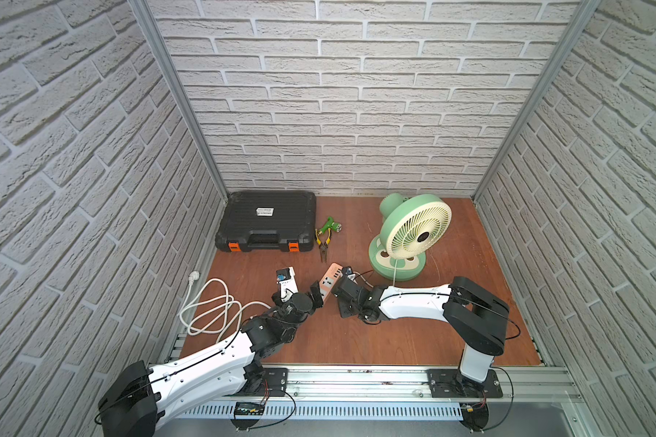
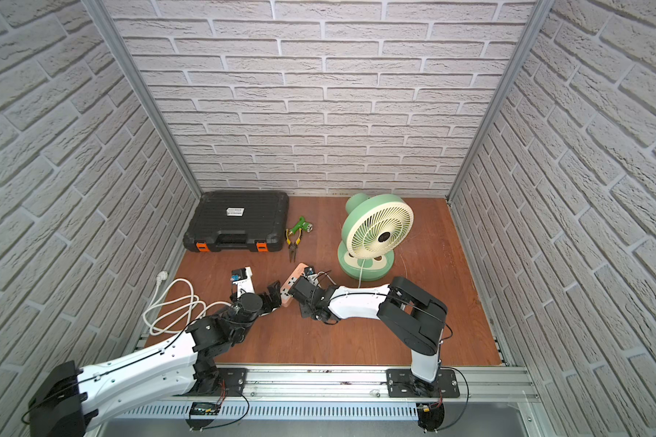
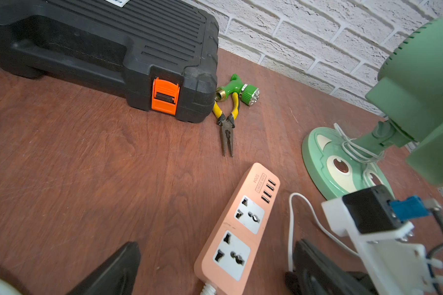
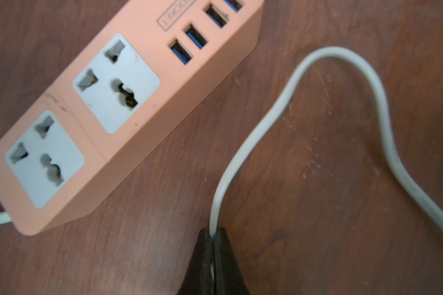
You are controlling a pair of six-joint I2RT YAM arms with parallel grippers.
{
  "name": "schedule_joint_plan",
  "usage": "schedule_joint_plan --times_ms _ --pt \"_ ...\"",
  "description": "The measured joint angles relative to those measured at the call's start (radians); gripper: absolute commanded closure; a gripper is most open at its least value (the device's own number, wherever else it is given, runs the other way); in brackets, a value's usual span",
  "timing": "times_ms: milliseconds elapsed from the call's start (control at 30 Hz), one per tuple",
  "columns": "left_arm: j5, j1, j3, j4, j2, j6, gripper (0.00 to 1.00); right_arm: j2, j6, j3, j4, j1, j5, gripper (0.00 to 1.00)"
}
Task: Plug the desk fan into the power strip
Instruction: Pick up the plug from the center of the board.
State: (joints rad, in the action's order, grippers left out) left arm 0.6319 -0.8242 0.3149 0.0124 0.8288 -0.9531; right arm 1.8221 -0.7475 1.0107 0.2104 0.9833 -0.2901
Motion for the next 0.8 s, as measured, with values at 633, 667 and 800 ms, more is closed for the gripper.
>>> schedule_joint_plan --times_ms 633,667,800 --pt "-0.201 0.0 0.007 -0.223 0.057 0.15 0.03 -0.441 -0.103 -0.389 -0.335 -0.107 0.09 0.97" --pt "-0.217 0.0 0.01 -0.236 0.063 0.154 0.02 -0.462 -0.113 -0.407 -0.356 -0.115 0.099 0.97" --pt "-0.262 -0.003 0.02 -0.284 0.098 0.167 0.02 -0.544 -0.163 -0.461 -0.434 -0.141 0.13 0.97"
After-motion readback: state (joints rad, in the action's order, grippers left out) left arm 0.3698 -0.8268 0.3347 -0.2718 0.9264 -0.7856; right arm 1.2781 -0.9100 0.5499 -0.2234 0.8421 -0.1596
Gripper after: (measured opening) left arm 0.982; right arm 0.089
